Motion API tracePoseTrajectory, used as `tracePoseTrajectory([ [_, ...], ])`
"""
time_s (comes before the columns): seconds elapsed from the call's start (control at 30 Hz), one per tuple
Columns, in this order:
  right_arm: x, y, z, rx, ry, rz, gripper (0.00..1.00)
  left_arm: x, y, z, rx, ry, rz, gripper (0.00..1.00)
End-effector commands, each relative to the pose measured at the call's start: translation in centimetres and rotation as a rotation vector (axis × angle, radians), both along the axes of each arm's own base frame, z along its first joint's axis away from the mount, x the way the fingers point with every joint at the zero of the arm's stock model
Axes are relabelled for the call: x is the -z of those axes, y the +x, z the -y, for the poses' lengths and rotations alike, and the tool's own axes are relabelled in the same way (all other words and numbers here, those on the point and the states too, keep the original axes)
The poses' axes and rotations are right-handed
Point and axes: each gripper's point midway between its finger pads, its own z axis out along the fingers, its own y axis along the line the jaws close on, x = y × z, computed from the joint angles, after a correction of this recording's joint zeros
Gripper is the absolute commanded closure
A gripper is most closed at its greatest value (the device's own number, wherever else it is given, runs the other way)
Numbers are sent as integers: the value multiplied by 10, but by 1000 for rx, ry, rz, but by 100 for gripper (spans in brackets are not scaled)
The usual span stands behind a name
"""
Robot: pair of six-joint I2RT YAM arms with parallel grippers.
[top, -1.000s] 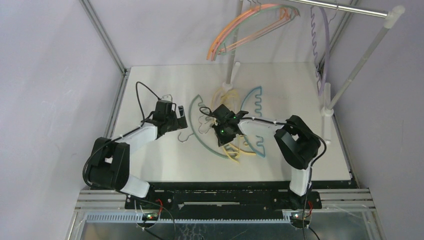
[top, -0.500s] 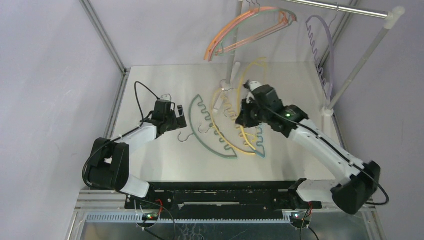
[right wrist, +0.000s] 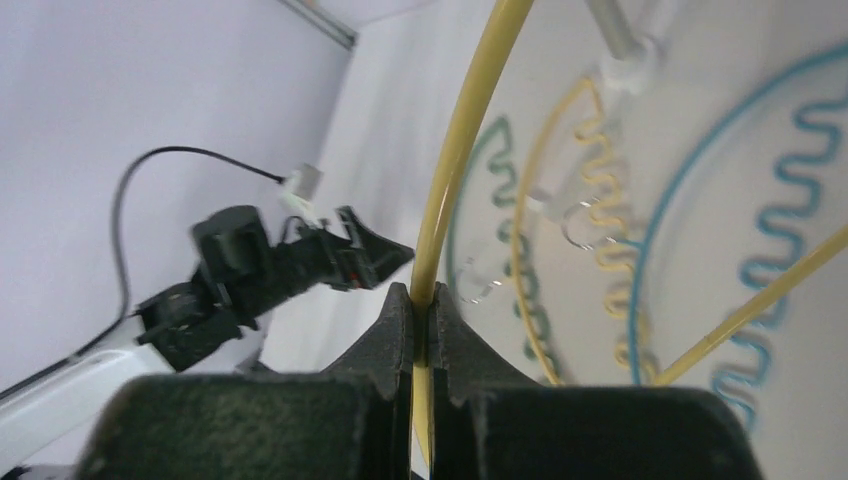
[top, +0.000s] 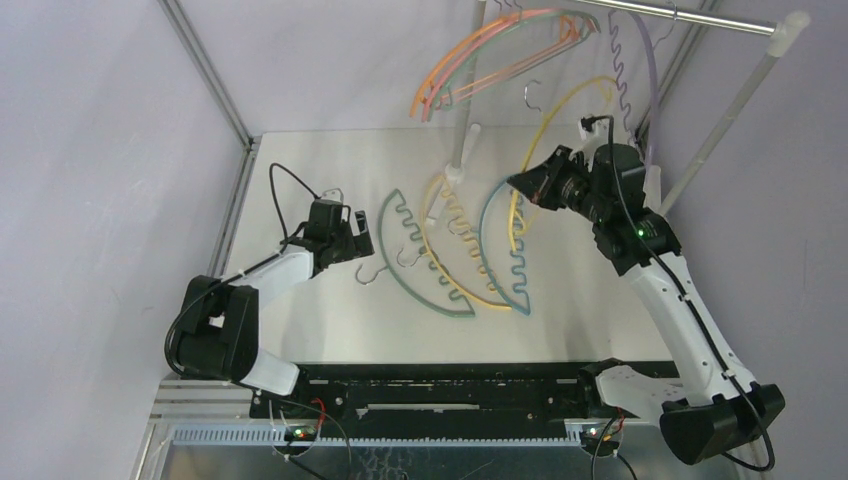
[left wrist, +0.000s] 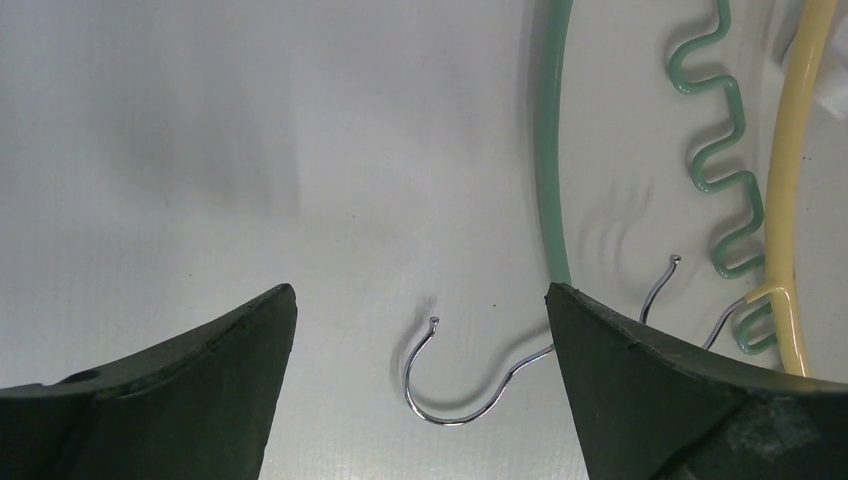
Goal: Organize the hangers
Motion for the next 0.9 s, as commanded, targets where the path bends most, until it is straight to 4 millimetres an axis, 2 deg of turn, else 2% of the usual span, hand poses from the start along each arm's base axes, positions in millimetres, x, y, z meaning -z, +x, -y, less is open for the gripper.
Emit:
tracePoseTrajectory([
  [0.0,-102,9,-26,-143,176,287,100,-30,16,5,3,-34,73,0],
  [0.1,-124,23,-30,-159,219,338,100,-29,16,4,5,-25,67,1],
  [0.23,-155,36,-25,-136,253,415,100,-27,14,3,3,-21,64,1],
  [0.4,-177,65,-16,-95,287,443,100,-23,11,0,3,-12,54,1],
  [0.63,-179,122,-3,0,337,396,100,-23,12,-7,-3,-5,50,1],
  [0.87,-166,160,1,59,360,363,100,-19,11,-14,-21,1,41,0],
])
